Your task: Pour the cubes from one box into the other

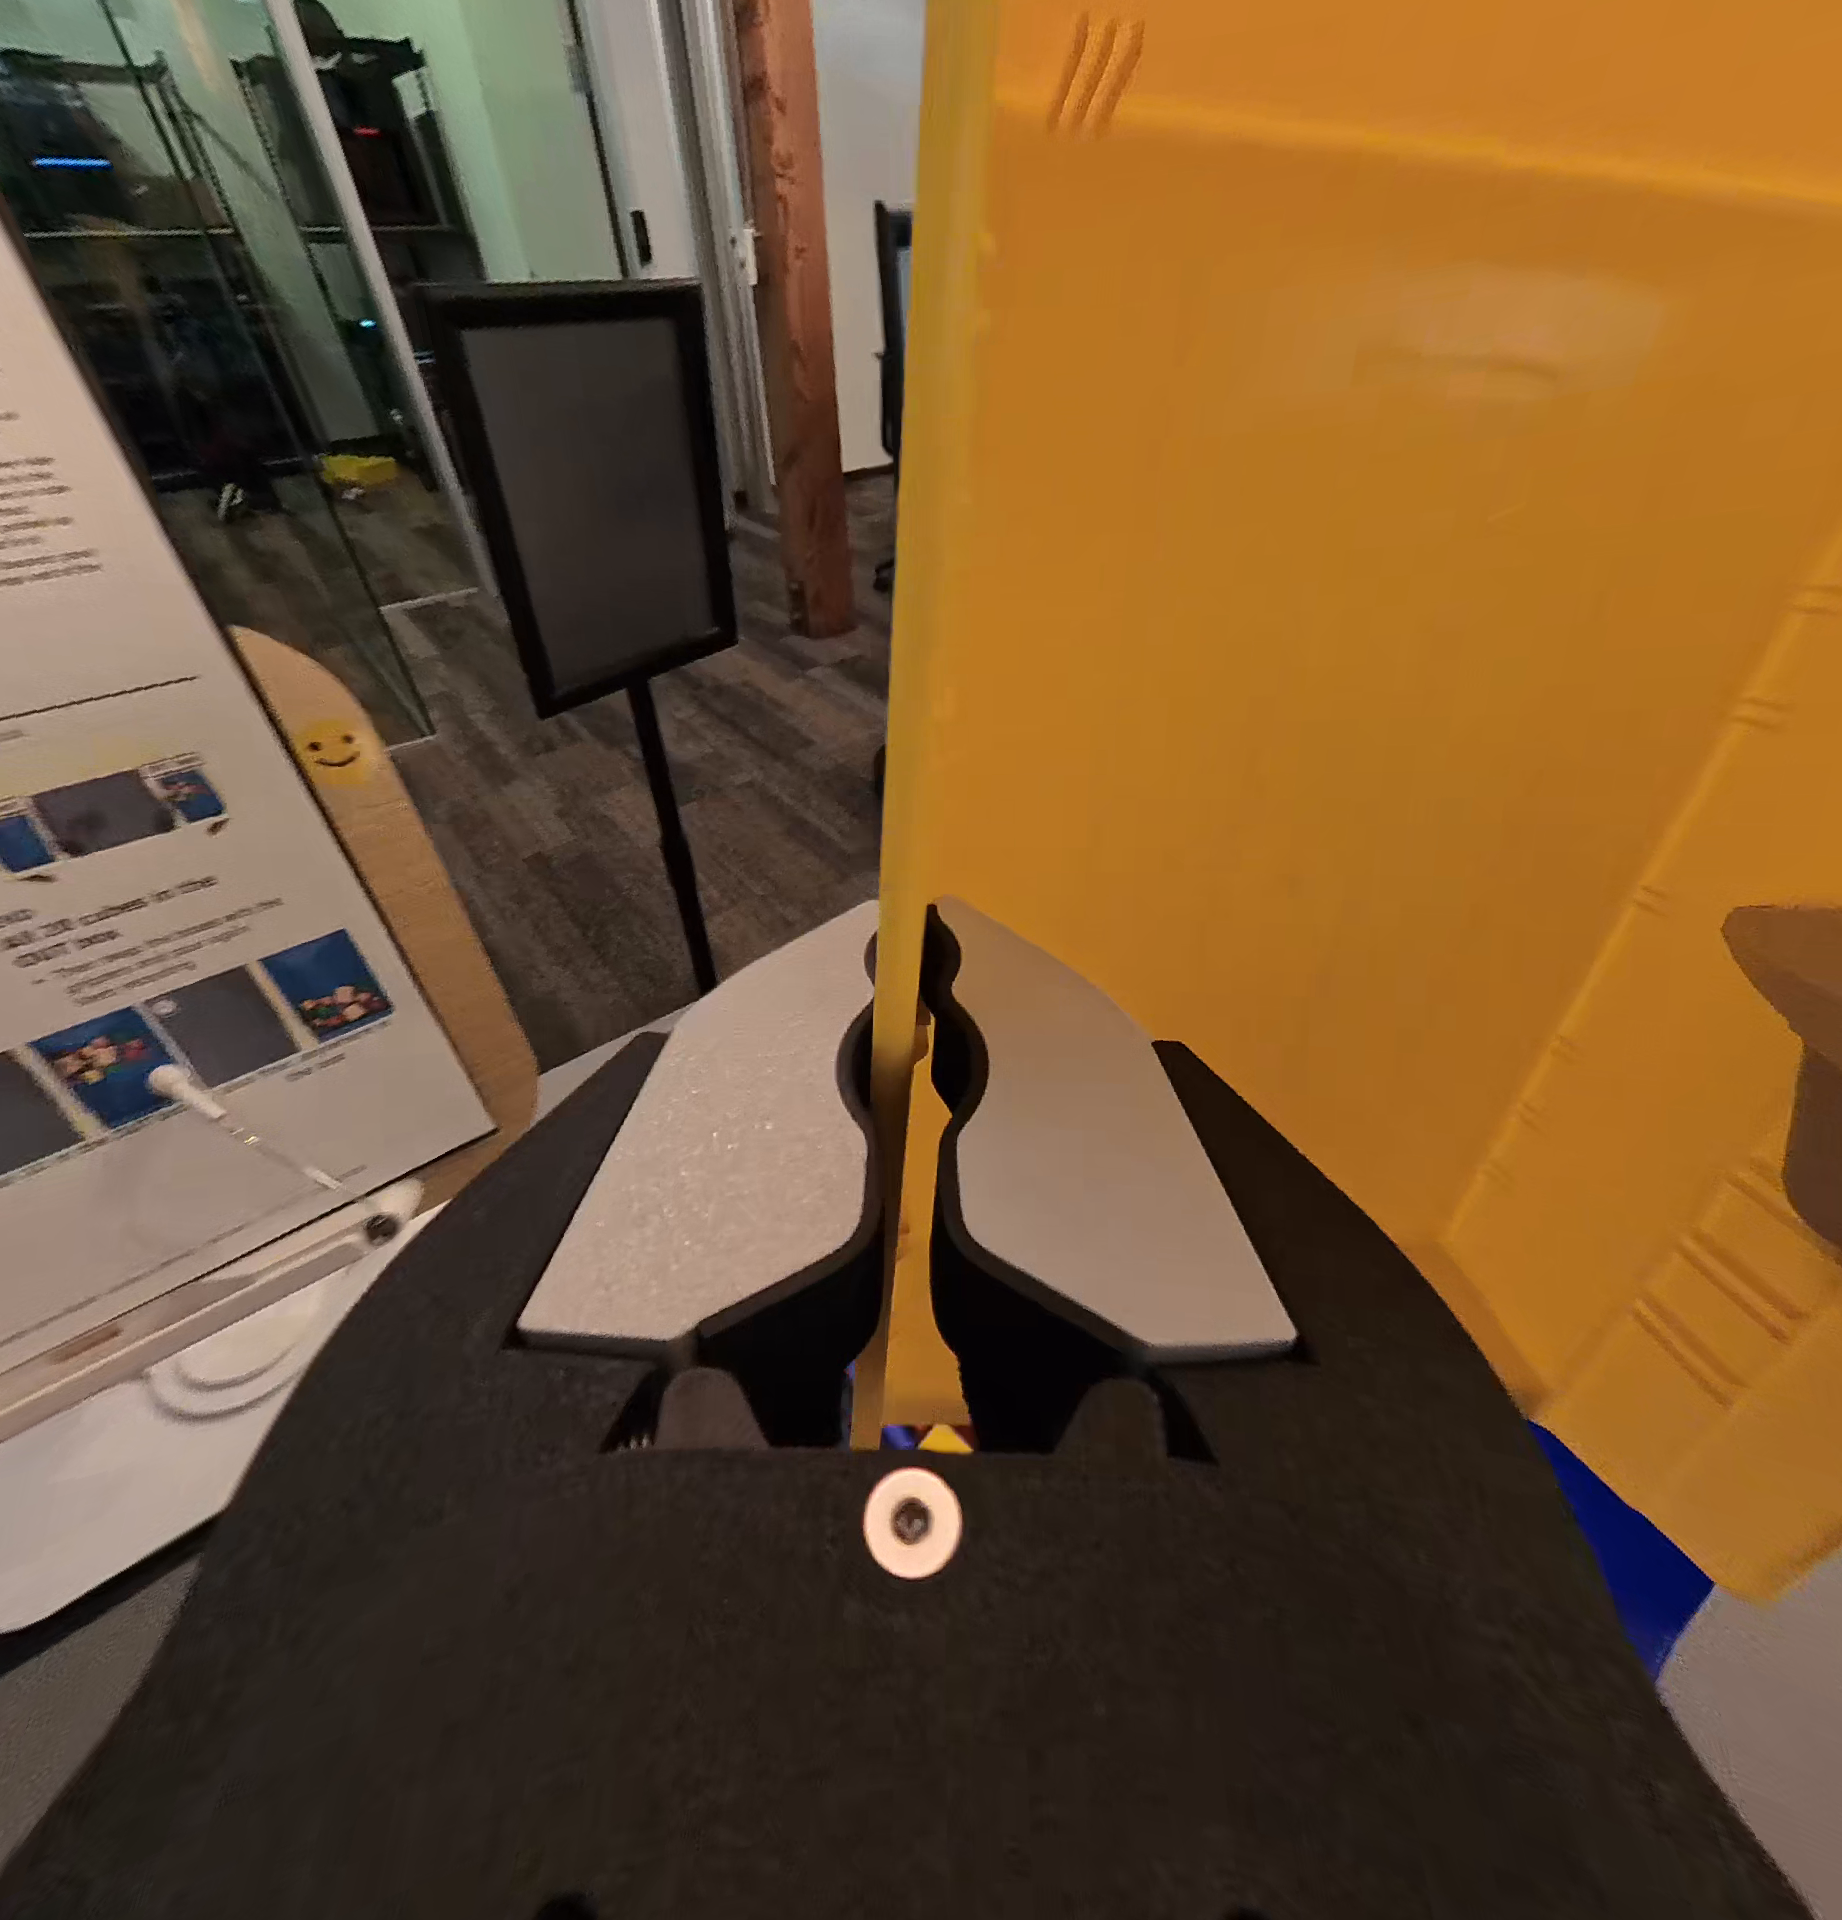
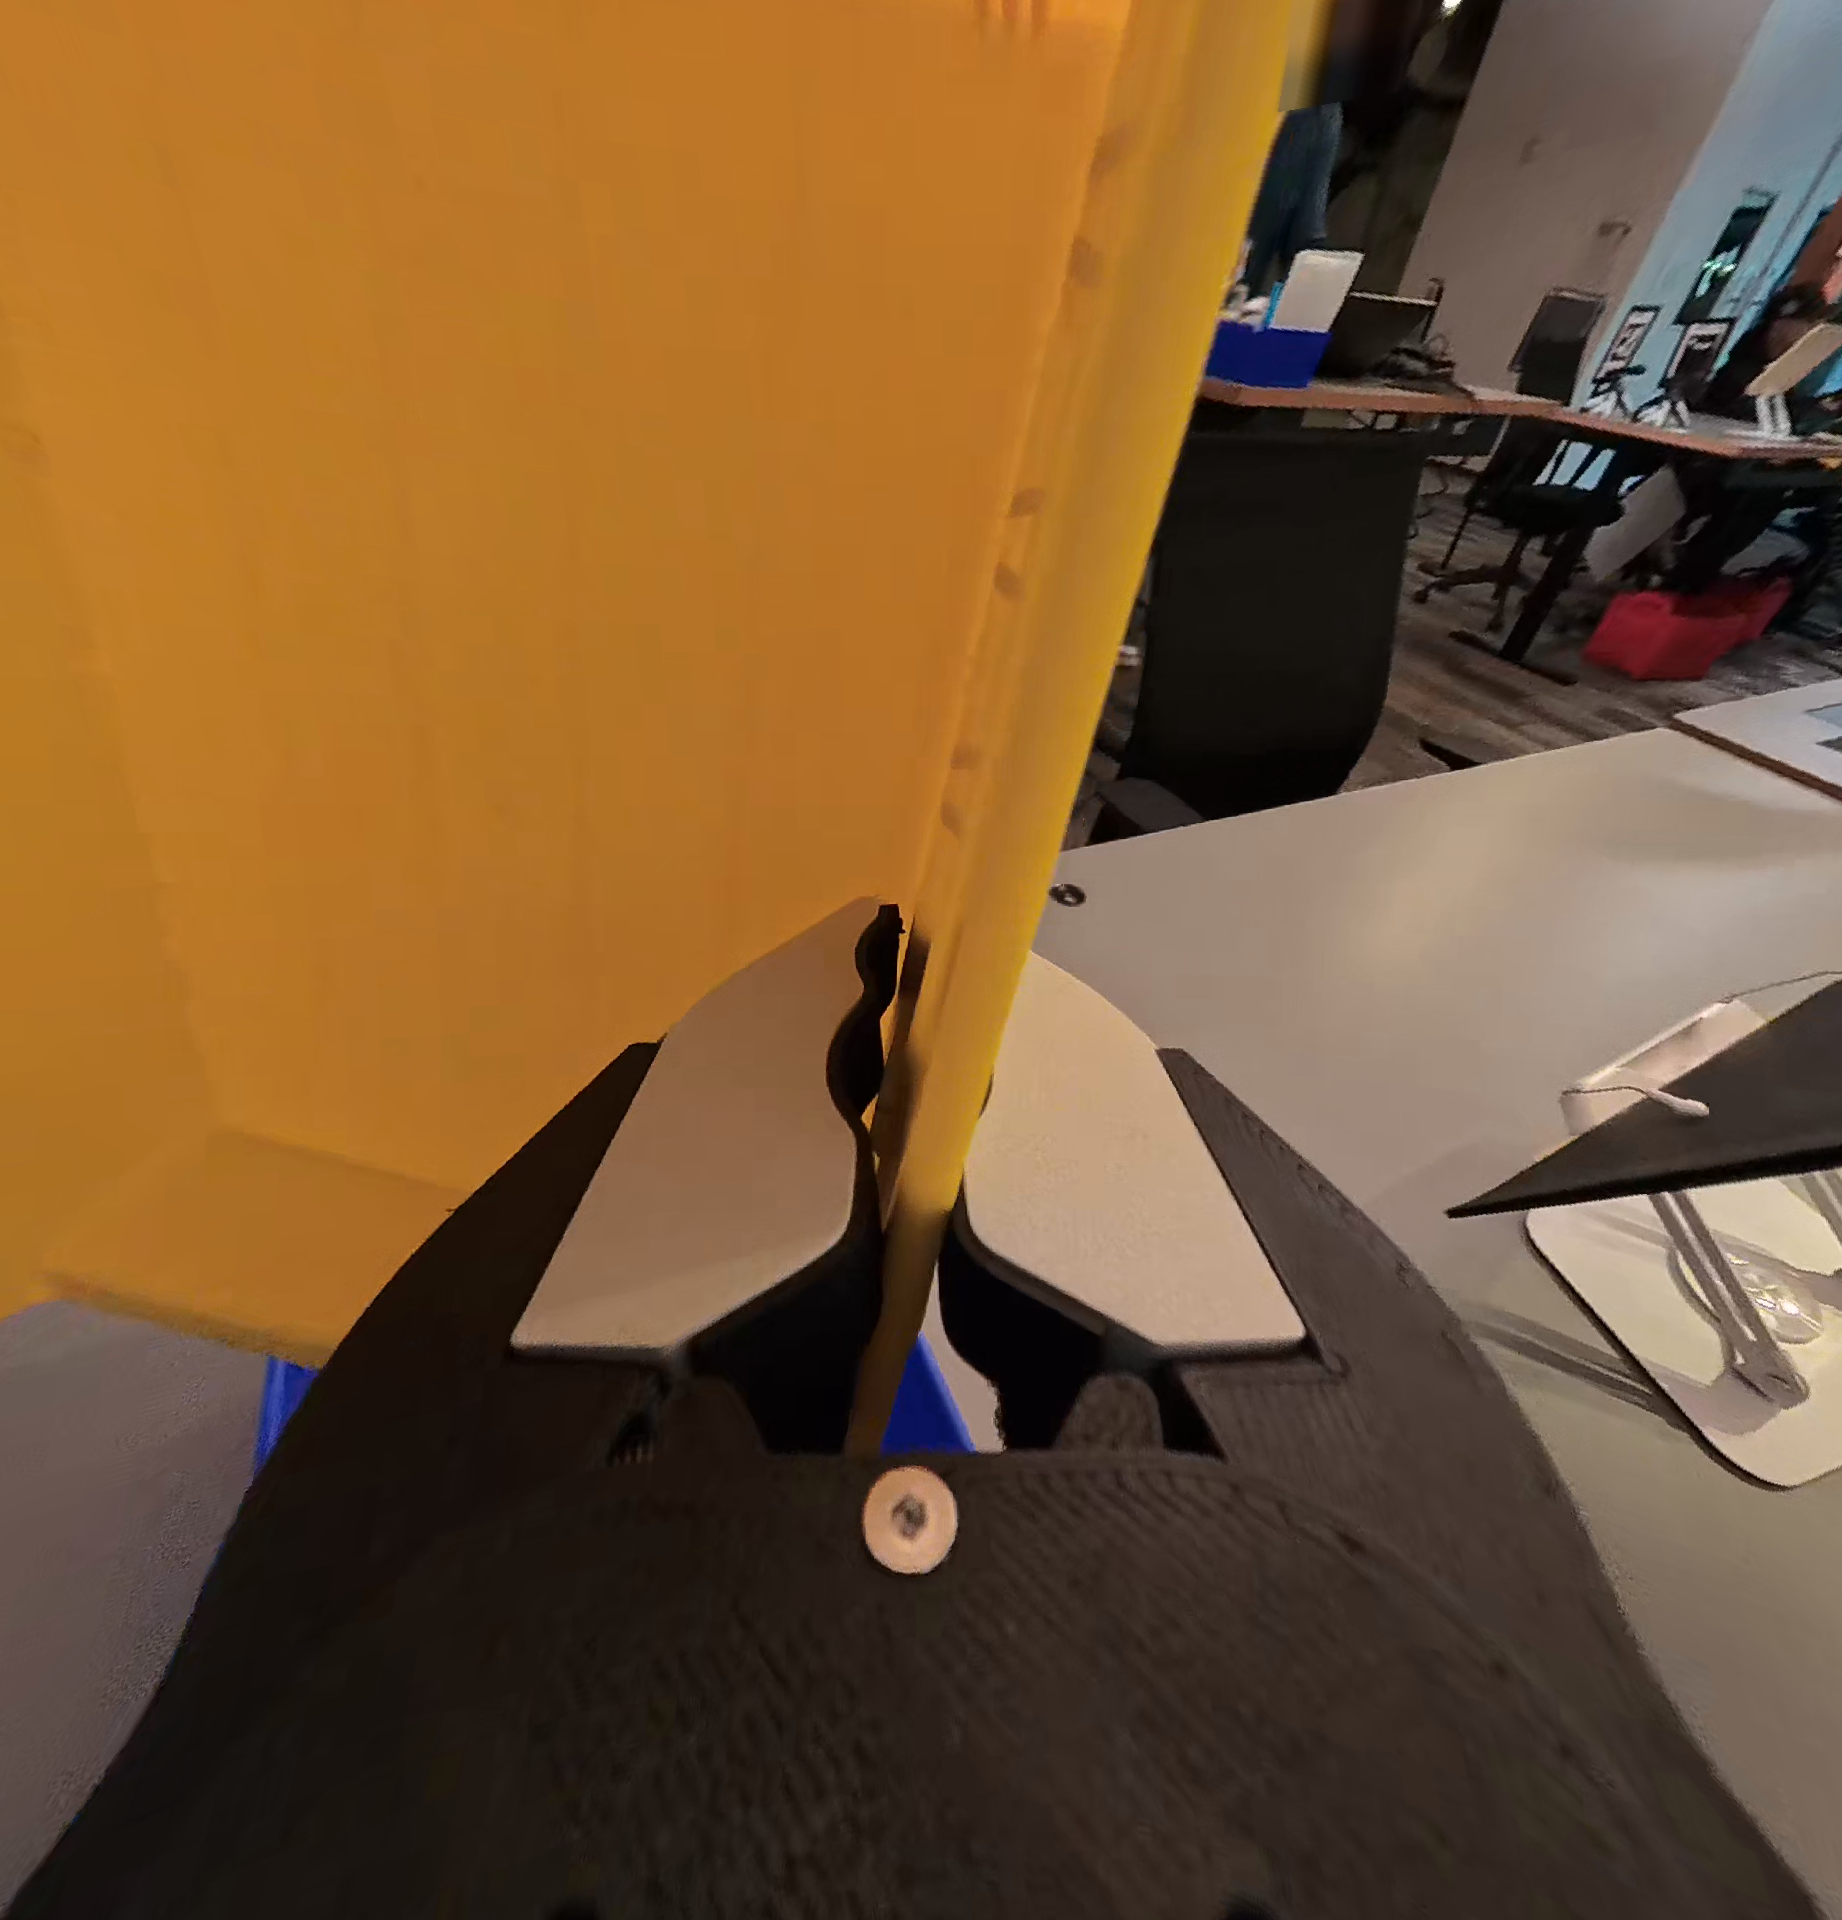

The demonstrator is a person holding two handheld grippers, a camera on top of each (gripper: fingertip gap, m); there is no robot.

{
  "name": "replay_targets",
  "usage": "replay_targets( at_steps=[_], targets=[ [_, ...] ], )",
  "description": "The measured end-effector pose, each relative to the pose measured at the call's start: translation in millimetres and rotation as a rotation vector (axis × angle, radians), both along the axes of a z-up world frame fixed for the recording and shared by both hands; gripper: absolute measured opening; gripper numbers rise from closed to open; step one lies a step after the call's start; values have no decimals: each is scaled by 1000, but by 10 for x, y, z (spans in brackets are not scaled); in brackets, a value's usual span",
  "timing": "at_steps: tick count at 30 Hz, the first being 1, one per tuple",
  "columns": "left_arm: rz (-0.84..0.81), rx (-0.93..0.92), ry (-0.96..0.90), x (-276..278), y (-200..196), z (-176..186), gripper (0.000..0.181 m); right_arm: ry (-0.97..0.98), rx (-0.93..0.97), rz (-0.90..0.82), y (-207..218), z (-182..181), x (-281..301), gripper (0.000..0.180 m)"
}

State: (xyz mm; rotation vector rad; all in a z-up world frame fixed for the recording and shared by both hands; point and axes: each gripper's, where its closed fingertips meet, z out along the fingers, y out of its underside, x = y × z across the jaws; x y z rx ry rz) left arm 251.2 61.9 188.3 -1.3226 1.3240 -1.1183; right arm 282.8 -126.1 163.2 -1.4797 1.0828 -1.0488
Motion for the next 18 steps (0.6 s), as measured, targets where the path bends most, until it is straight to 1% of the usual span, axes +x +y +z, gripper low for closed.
replay_targets(
  at_steps=[5, 11, 14, 18],
  targets=[
    [97, 23, 111, -299, 309, -37, 2, 100, 11, 103, 342, -61, -121, 4],
    [241, 22, 289, -852, 862, -253, 2, 231, -22, 262, 977, -249, -392, 4],
    [306, 38, 418, -1192, 1184, -386, 2, 299, -72, 355, 1363, -369, -592, 4],
    [370, -10, 599, -1658, 1530, -578, 3, 430, -158, 472, 1824, -552, -871, 5]
  ],
)
